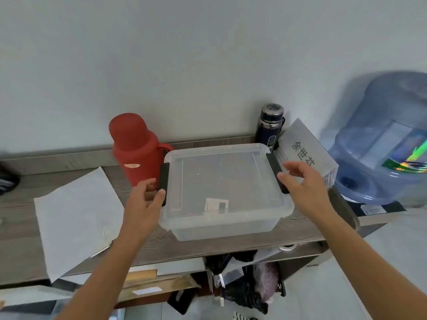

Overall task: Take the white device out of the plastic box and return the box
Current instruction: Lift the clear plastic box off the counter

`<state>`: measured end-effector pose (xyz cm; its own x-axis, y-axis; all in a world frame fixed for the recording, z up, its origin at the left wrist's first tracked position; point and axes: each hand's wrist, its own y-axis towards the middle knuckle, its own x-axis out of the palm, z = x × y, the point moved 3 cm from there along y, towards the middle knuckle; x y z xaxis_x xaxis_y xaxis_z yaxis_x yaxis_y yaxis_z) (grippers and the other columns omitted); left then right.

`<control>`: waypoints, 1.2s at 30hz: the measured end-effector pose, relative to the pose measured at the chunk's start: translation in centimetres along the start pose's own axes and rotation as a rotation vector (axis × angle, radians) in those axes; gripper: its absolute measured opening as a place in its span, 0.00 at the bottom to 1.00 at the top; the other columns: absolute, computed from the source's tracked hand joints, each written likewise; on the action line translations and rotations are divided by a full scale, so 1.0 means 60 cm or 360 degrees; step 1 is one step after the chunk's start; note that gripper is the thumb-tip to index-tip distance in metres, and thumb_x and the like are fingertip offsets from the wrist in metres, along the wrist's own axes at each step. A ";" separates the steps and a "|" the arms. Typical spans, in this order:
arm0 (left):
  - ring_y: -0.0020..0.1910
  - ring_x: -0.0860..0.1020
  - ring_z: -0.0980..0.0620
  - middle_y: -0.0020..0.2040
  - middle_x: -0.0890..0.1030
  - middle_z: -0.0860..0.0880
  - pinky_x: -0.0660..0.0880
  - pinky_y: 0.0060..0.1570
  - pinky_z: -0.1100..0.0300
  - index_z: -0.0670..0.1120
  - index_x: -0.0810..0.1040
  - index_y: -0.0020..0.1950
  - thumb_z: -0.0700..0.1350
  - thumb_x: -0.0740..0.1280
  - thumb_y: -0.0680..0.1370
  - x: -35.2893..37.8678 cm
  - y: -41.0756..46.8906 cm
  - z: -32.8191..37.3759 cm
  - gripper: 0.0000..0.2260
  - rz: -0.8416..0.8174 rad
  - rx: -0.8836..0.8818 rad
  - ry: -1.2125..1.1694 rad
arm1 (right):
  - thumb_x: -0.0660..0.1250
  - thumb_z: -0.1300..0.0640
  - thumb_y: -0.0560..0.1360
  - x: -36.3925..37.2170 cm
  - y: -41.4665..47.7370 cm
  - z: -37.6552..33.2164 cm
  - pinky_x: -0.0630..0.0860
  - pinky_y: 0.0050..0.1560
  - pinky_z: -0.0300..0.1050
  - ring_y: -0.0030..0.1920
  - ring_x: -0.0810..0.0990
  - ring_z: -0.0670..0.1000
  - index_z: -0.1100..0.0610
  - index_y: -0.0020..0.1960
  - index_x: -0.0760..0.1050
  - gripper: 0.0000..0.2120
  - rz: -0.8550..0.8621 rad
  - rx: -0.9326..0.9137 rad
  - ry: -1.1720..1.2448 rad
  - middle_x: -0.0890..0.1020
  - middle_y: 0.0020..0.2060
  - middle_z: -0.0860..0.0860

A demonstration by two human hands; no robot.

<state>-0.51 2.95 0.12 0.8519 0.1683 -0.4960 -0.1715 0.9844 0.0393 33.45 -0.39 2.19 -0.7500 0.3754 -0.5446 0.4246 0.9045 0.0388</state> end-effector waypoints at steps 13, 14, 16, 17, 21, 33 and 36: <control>0.53 0.78 0.48 0.59 0.78 0.46 0.75 0.47 0.56 0.47 0.68 0.68 0.44 0.65 0.76 0.024 0.011 -0.019 0.20 -0.0132 -0.0171 -0.0271 | 0.68 0.55 0.73 0.042 0.003 0.013 0.77 0.57 0.60 0.53 0.81 0.58 0.52 0.68 0.68 0.24 -0.0110 0.0319 0.0195 0.80 0.58 0.58; 0.52 0.78 0.49 0.58 0.78 0.46 0.75 0.45 0.58 0.47 0.68 0.67 0.44 0.65 0.76 0.018 0.007 -0.018 0.20 -0.0121 -0.0169 -0.0293 | 0.68 0.56 0.74 0.038 -0.005 0.007 0.78 0.56 0.60 0.52 0.81 0.58 0.52 0.68 0.68 0.24 -0.0114 0.0332 0.0221 0.80 0.57 0.58; 0.48 0.79 0.52 0.54 0.79 0.48 0.75 0.42 0.60 0.47 0.69 0.66 0.43 0.66 0.76 -0.002 -0.006 -0.013 0.19 -0.0074 -0.0144 -0.0318 | 0.68 0.57 0.74 0.032 -0.019 -0.006 0.78 0.54 0.57 0.52 0.81 0.57 0.53 0.68 0.68 0.23 -0.0130 0.0323 0.0271 0.80 0.56 0.57; 0.47 0.79 0.53 0.52 0.80 0.49 0.75 0.41 0.59 0.48 0.69 0.65 0.43 0.67 0.75 -0.013 -0.014 -0.011 0.19 -0.0053 -0.0134 -0.0326 | 0.68 0.57 0.74 0.029 -0.024 -0.011 0.78 0.52 0.54 0.52 0.80 0.57 0.52 0.68 0.68 0.23 -0.0139 0.0308 0.0301 0.80 0.57 0.56; 0.48 0.79 0.50 0.51 0.79 0.49 0.76 0.41 0.59 0.51 0.69 0.64 0.45 0.67 0.75 -0.063 -0.057 -0.008 0.19 0.0039 -0.0187 -0.0299 | 0.69 0.55 0.74 0.032 -0.045 -0.038 0.78 0.54 0.54 0.54 0.80 0.55 0.49 0.68 0.68 0.24 -0.0241 0.0242 0.0405 0.79 0.58 0.52; 0.42 0.79 0.38 0.43 0.81 0.40 0.77 0.43 0.42 0.53 0.72 0.62 0.43 0.69 0.74 -0.106 -0.307 -0.041 0.17 0.0778 -0.0641 -0.0295 | 0.68 0.59 0.74 0.099 -0.071 -0.058 0.75 0.37 0.41 0.45 0.81 0.45 0.49 0.70 0.67 0.25 -0.0973 -0.0105 0.0450 0.81 0.49 0.44; 0.42 0.81 0.41 0.43 0.82 0.44 0.78 0.43 0.42 0.53 0.72 0.61 0.44 0.69 0.74 -0.081 -0.406 -0.045 0.17 0.1046 -0.0868 -0.0353 | 0.68 0.60 0.75 0.116 -0.088 -0.056 0.75 0.35 0.38 0.42 0.81 0.42 0.49 0.69 0.67 0.25 -0.1244 -0.0203 0.0369 0.80 0.46 0.41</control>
<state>-1.79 -21.98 -0.79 0.5646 0.7536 -0.3366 -0.8246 0.5327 -0.1905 24.27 -1.89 1.04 -0.8968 -0.3524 -0.2676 -0.3137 0.9329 -0.1770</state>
